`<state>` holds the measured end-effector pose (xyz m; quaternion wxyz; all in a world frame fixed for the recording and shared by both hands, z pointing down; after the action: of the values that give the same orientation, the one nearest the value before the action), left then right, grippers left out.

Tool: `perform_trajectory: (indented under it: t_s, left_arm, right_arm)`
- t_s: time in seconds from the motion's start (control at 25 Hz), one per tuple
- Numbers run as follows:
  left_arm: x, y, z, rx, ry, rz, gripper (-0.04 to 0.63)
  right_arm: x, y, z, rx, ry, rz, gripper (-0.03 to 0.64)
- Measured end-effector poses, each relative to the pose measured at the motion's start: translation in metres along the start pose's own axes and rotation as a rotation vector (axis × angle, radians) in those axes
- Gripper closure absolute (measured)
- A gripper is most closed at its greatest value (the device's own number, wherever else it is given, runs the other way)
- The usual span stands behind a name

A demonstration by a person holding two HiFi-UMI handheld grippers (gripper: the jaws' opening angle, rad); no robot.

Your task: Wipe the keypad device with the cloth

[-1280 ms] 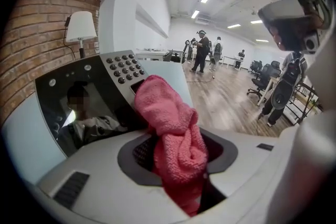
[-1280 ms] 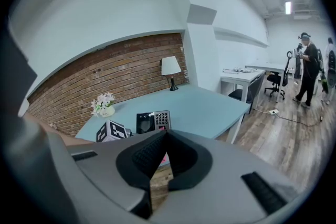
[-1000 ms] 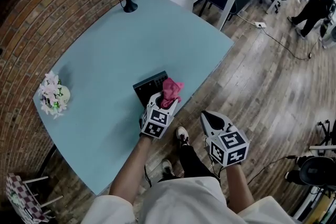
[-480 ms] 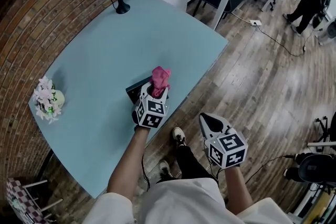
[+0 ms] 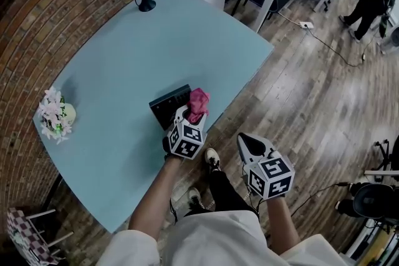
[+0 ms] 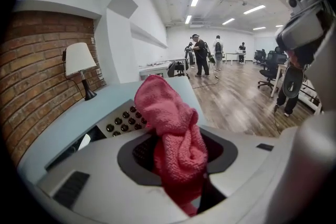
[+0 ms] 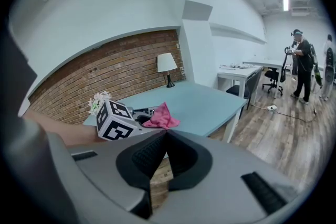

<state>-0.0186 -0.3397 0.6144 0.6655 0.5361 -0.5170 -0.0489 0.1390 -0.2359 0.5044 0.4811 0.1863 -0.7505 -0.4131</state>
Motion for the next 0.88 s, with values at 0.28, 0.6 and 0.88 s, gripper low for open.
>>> perform_trajectory:
  t_s: [0.28, 0.6, 0.88]
  left_arm:
    - [0.009, 0.033, -0.026, -0.101, 0.106, 0.066, 0.393]
    - [-0.006, 0.049, -0.037, -0.122, 0.118, 0.054, 0.393]
    - [-0.070, 0.013, -0.025, -0.093, 0.070, -0.102, 0.393]
  right_arm:
    - [-0.001, 0.004, 0.000, 0.005, 0.001, 0.002, 0.609]
    - [-0.006, 0.003, 0.003, 0.007, -0.004, -0.018, 0.609]
    - [-0.020, -0.014, 0.025, -0.032, -0.011, -0.079, 0.609]
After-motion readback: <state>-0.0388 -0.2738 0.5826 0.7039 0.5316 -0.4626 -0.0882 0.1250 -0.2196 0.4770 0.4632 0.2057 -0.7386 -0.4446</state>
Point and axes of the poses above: the fingertips, and each gripper's own axes: x forward along the fingers, z to its left, y out of its underside, the point moved 6 cm from there along -x, backward along the fingers, and after that the axes turned 2 degrees about -x, right-handed, at the moved point
